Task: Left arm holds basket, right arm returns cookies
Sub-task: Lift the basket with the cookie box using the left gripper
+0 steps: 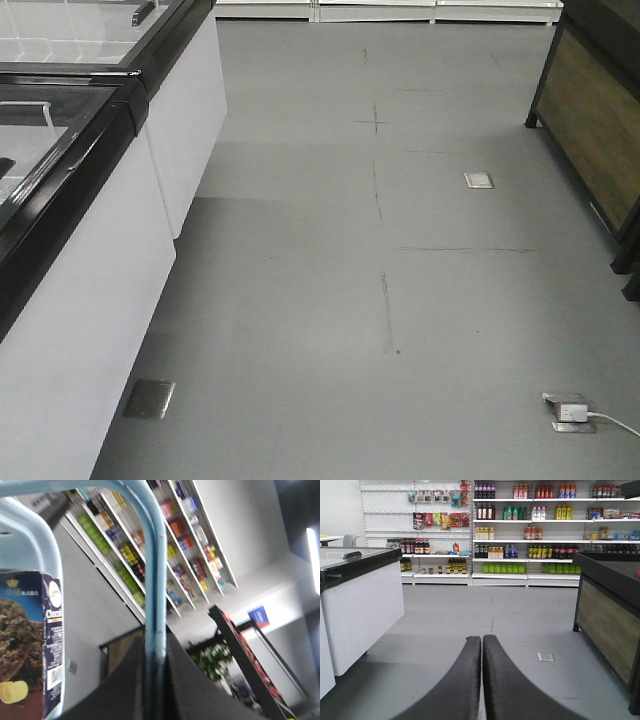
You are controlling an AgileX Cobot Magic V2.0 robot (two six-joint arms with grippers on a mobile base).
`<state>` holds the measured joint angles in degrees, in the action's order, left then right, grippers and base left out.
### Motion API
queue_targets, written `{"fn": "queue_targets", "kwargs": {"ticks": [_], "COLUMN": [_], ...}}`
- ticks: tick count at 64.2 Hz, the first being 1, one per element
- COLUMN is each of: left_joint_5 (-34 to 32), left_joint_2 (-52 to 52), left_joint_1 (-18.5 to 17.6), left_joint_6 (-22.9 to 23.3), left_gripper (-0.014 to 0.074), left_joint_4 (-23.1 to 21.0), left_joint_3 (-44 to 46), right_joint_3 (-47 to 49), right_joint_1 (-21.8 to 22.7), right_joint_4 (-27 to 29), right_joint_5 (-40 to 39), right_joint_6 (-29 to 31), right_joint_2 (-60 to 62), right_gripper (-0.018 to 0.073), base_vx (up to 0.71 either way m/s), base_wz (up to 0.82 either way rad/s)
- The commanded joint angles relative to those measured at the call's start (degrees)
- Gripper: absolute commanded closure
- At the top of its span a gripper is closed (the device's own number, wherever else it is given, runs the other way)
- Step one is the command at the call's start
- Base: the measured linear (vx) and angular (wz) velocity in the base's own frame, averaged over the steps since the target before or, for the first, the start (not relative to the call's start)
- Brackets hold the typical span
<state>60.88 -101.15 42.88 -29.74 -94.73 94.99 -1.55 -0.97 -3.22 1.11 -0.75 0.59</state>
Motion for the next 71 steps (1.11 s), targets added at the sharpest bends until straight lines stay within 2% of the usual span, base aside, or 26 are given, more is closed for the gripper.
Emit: {"fn": "queue_targets", "kwargs": {"ticks": [1, 11, 19, 23, 24, 37, 49, 57, 62, 69, 71], "left_joint_5": [3.6, 5.0, 6.6, 7.3, 7.4, 5.9, 1.6, -4.1, -5.6, -6.2, -7.0], "left_joint_2": [4.4, 5.3, 5.8, 6.2, 6.3, 7.9, 11.1, 14.1, 15.9, 17.5, 17.9], "left_joint_1": [-3.6, -11.0, -18.8, -22.7, -24.6, -36.9, -47.0, -52.5, -56.1, -61.6, -62.8], "left_joint_6": [0.4, 1.2, 0.7, 0.4, 0.2, 0.4, 0.4, -3.5, -7.4, -15.8, -17.0], "left_gripper": [0.0603, 0.0603, 0.0603, 0.0603, 0.0603, 0.0603, 0.0603, 0.0603, 0.0603, 0.0603, 0.0603], "left_joint_4": [-7.2, -6.8, -6.3, -4.0, -2.6, 7.5, 9.0, 5.8, 0.9, -6.9, -7.2], "left_joint_3": [2.2, 2.2, 1.8, 1.8, 1.8, 1.5, -8.1, -18.7, -25.8, -35.6, -37.7], "right_joint_3": [-0.2, -0.2, -0.2, -0.2, -0.2, -0.2, -0.2, -0.2, -0.2, -0.2, -0.2], "right_joint_1": [0.3, 0.3, 0.3, 0.3, 0.3, 0.3, 0.3, 0.3, 0.3, 0.3, 0.3], "right_joint_4": [-0.1, -0.1, -0.1, -0.1, -0.1, -0.1, -0.1, -0.1, -0.1, -0.1, -0.1], "right_joint_5": [-4.3, -4.3, -4.3, -4.3, -4.3, -4.3, -4.3, -4.2, -4.2, -4.2, -4.2], "right_joint_6": [0.2, 0.2, 0.2, 0.2, 0.2, 0.2, 0.2, 0.2, 0.2, 0.2, 0.2], "right_joint_2": [0.7, 0.7, 0.7, 0.7, 0.7, 0.7, 0.7, 0.7, 0.7, 0.7, 0.7], "right_gripper": [0.0567, 0.0567, 0.0567, 0.0567, 0.0567, 0.0567, 0.0567, 0.0567, 0.0567, 0.0567, 0.0567], "base_vx": [0.0, 0.0, 0.0, 0.0, 0.0, 0.0, 0.0, 0.0, 0.0, 0.0, 0.0], "base_wz": [0.0, 0.0, 0.0, 0.0, 0.0, 0.0, 0.0, 0.0, 0.0, 0.0, 0.0]}}
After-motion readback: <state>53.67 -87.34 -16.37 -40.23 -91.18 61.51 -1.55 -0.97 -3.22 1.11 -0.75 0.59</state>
